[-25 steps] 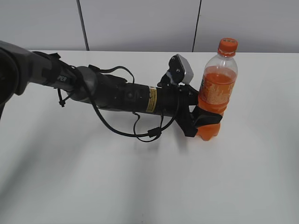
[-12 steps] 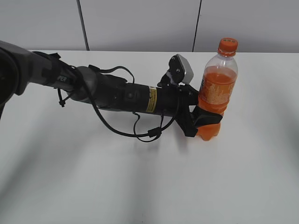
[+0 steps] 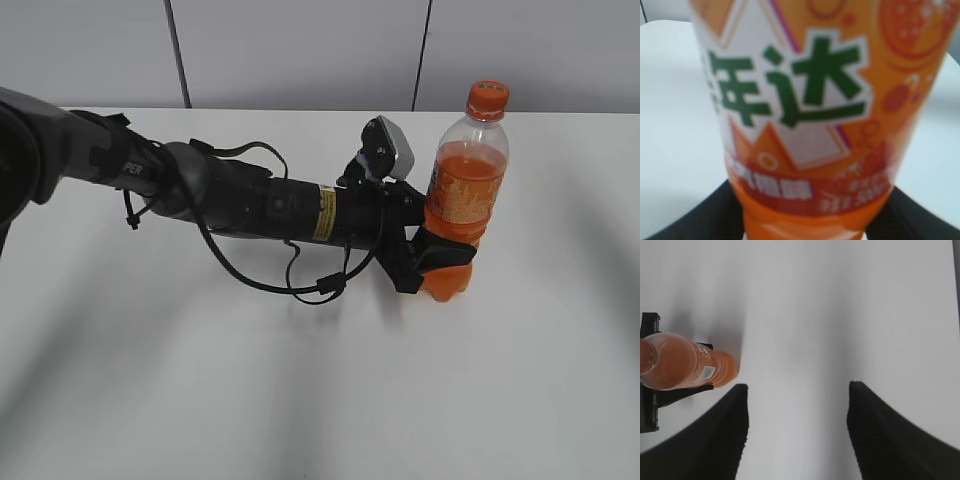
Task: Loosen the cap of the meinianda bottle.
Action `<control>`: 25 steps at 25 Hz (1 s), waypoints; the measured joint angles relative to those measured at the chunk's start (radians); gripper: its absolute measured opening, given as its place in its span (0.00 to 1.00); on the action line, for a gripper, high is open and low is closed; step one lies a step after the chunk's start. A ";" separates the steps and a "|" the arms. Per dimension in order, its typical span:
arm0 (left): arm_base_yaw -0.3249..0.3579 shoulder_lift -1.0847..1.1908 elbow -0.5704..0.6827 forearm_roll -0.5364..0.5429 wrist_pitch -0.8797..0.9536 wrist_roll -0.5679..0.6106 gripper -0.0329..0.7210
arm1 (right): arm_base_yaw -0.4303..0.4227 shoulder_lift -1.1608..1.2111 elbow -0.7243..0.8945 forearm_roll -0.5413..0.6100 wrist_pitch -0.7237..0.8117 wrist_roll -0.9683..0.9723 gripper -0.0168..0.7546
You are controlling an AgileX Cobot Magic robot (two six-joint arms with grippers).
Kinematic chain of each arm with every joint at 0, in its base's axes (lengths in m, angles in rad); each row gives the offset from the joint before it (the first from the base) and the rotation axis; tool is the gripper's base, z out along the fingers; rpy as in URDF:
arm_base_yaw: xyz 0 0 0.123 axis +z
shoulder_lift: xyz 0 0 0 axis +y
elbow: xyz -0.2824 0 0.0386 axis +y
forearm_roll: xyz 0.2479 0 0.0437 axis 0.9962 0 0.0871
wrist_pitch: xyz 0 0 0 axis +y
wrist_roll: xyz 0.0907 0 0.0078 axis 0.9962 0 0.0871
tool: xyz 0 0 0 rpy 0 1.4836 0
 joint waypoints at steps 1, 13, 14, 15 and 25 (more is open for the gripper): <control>0.000 0.000 0.000 0.000 -0.001 0.000 0.58 | 0.000 0.021 -0.007 0.006 0.000 -0.001 0.63; 0.000 0.000 0.000 -0.001 -0.001 0.000 0.58 | 0.178 0.187 -0.073 0.094 0.006 -0.018 0.63; 0.000 0.000 0.000 -0.001 -0.001 0.000 0.58 | 0.202 0.204 -0.092 0.089 0.006 -0.012 0.63; 0.000 0.000 0.000 -0.001 -0.001 0.000 0.58 | 0.222 0.217 -0.109 0.083 0.006 -0.006 0.63; -0.002 0.000 0.000 -0.002 -0.001 0.000 0.58 | 0.281 0.308 -0.153 0.093 0.006 0.039 0.63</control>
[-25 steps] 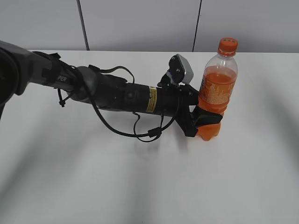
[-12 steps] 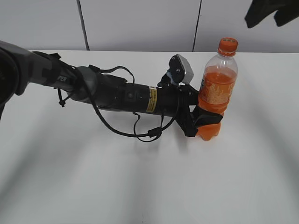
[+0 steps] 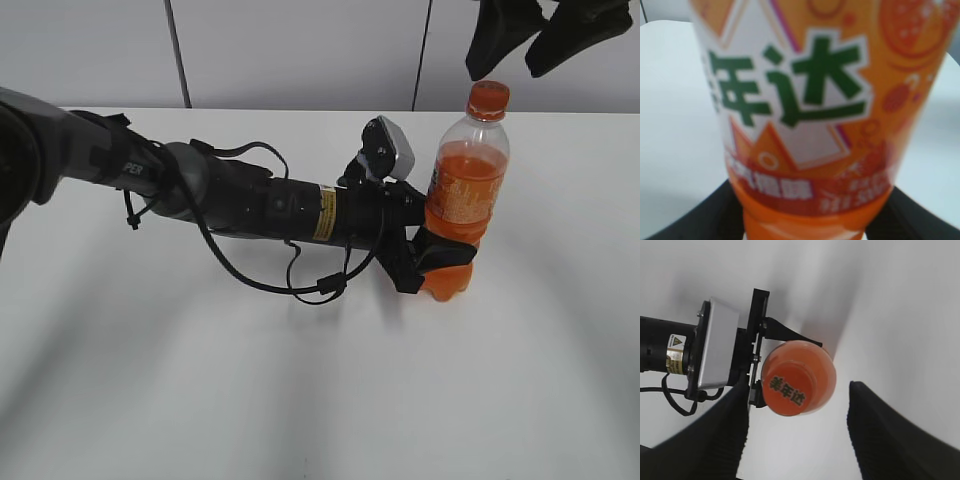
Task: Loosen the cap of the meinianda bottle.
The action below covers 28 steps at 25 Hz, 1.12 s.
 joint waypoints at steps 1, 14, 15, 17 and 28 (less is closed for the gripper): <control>0.000 0.000 0.000 0.000 0.000 0.000 0.58 | 0.002 0.002 0.000 0.003 0.000 0.001 0.63; 0.000 0.000 0.000 -0.001 0.001 0.000 0.58 | 0.012 0.045 -0.001 0.004 0.000 0.004 0.63; 0.000 0.000 0.000 -0.001 0.001 0.000 0.58 | 0.012 0.045 -0.001 0.004 0.000 0.004 0.63; 0.000 0.000 0.000 -0.002 0.001 0.000 0.58 | 0.012 0.048 -0.001 0.004 0.000 0.005 0.63; 0.000 0.000 0.000 -0.002 0.002 0.000 0.58 | 0.012 0.078 -0.001 0.005 0.000 0.005 0.59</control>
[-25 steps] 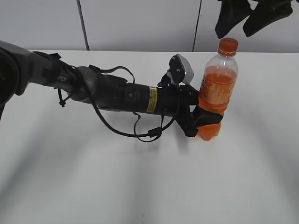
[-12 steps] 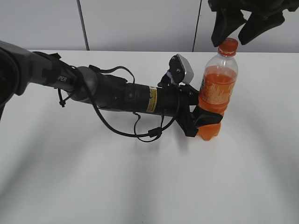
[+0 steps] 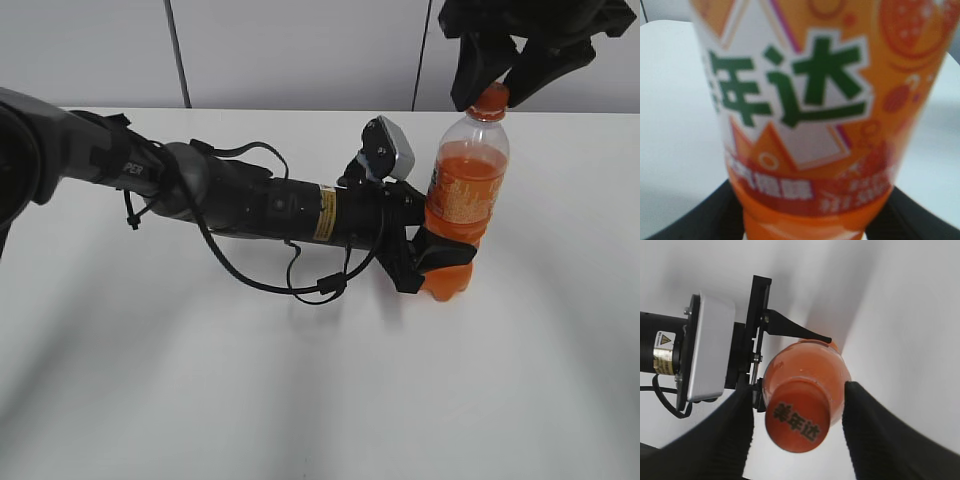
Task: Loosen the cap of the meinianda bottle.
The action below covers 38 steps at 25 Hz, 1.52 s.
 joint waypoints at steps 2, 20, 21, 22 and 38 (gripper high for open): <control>0.000 0.000 0.000 0.000 0.000 0.000 0.58 | 0.000 0.000 0.000 0.000 0.000 0.000 0.54; 0.000 0.000 0.000 0.000 0.000 0.000 0.58 | 0.000 0.000 0.000 0.005 0.000 -0.509 0.38; 0.000 0.000 0.000 0.000 0.000 0.000 0.58 | 0.000 0.000 0.000 0.005 0.000 -0.569 0.38; 0.000 0.000 0.000 0.000 0.000 0.000 0.58 | 0.000 0.000 0.000 0.005 0.000 -0.639 0.38; 0.000 0.000 0.000 0.000 0.000 0.007 0.58 | 0.000 -0.006 -0.002 0.024 0.012 -1.304 0.38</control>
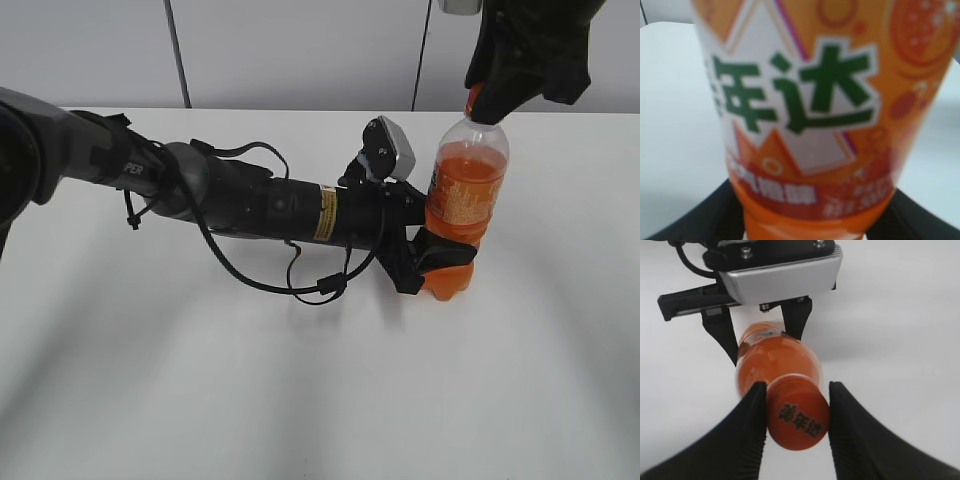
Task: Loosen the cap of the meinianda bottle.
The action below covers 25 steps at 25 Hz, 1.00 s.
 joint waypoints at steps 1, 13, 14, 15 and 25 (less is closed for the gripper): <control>0.000 0.000 0.000 0.000 0.000 0.001 0.58 | 0.000 0.000 0.000 0.000 0.001 -0.024 0.38; -0.003 0.000 -0.005 -0.005 -0.031 0.008 0.58 | 0.000 -0.042 0.006 0.009 0.013 -0.139 0.38; -0.004 -0.001 -0.006 -0.006 -0.034 0.008 0.58 | 0.000 -0.047 0.006 0.011 0.014 -0.146 0.38; -0.004 -0.001 -0.008 -0.008 -0.037 0.008 0.58 | 0.000 -0.052 0.006 0.011 0.017 -0.158 0.38; -0.004 -0.003 -0.009 -0.009 -0.046 0.009 0.58 | 0.000 -0.058 0.006 0.022 0.018 -0.289 0.38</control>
